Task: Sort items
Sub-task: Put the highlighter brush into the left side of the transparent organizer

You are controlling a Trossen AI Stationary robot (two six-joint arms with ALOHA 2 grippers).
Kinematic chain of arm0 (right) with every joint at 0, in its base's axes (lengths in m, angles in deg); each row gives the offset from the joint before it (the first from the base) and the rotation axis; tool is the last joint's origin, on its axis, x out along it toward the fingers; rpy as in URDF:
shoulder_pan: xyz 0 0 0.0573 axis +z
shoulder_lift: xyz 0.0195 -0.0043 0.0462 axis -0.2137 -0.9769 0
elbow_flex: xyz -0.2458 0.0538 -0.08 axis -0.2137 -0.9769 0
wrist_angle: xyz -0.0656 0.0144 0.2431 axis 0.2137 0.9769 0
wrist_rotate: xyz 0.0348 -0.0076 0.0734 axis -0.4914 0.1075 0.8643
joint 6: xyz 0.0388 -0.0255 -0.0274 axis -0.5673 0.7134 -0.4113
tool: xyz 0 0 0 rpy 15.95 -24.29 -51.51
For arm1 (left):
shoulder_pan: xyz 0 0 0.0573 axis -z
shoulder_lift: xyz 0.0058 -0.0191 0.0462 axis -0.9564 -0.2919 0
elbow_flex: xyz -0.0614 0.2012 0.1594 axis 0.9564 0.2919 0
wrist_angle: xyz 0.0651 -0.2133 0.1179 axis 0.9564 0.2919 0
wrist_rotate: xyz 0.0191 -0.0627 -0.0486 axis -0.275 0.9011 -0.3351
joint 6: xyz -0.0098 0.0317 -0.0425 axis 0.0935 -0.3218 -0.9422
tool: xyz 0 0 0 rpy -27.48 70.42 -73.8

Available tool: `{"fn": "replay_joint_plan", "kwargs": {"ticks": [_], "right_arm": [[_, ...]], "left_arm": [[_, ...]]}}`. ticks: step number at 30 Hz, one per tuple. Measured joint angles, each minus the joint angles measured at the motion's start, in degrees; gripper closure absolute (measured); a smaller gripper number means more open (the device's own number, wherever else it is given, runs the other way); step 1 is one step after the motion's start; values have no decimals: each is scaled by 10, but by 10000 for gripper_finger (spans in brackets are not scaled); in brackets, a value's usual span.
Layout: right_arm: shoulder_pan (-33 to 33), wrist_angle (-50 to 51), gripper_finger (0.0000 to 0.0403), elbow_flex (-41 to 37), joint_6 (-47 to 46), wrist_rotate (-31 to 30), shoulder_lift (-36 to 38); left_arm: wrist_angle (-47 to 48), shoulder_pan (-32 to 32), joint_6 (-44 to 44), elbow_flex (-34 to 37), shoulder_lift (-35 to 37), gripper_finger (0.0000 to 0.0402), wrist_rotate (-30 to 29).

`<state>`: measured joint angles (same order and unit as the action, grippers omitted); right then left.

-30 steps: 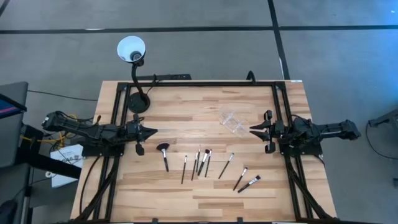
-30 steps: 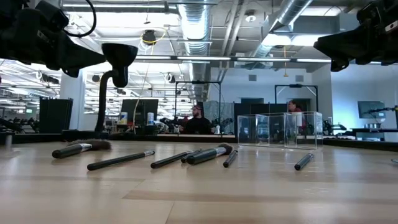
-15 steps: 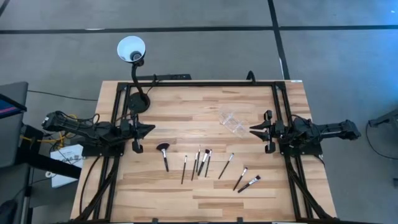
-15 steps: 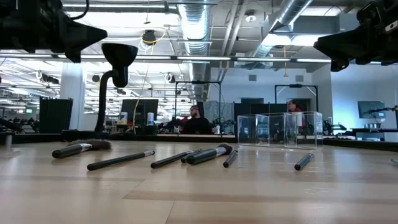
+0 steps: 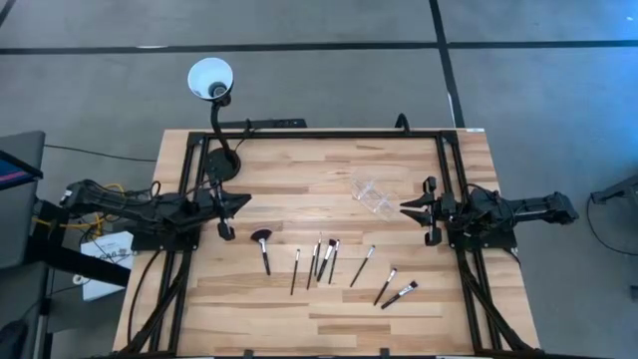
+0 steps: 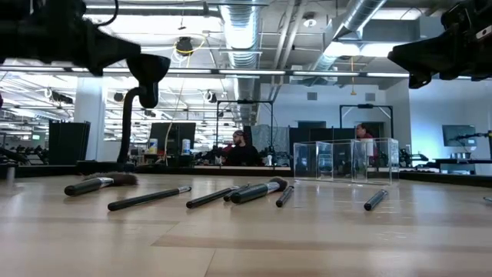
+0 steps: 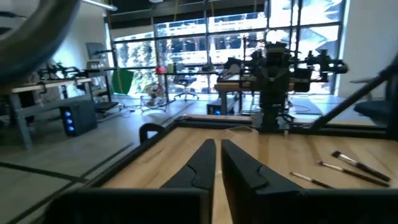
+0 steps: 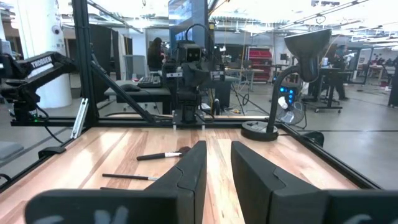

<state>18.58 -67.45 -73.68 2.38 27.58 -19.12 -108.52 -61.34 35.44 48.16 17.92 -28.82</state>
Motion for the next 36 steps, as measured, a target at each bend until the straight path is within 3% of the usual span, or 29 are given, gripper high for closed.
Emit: {"fn": "replay_joint_plan", "kwargs": {"ticks": [5, 8, 16, 22, 25, 29, 36], "right_arm": [[0, 0, 338, 0, 0, 0, 0], [0, 0, 338, 0, 0, 0, 0], [0, 0, 338, 0, 0, 0, 0], [0, 0, 338, 0, 0, 0, 0], [0, 0, 338, 0, 0, 0, 0], [0, 0, 338, 0, 0, 0, 0], [0, 0, 338, 0, 0, 0, 0]], "left_arm": [[-5, -55, 15, -90, -89, 319, 2], [-3, -101, 31, -137, -154, 293, 45], [5, -250, -32, -199, -334, 262, 326], [10, -343, -47, -200, -401, 267, 521], [12, -376, -47, -200, -423, 271, 590], [20, -401, -46, -200, -442, 276, 629], [22, -408, -45, -183, -455, 280, 631]]}}
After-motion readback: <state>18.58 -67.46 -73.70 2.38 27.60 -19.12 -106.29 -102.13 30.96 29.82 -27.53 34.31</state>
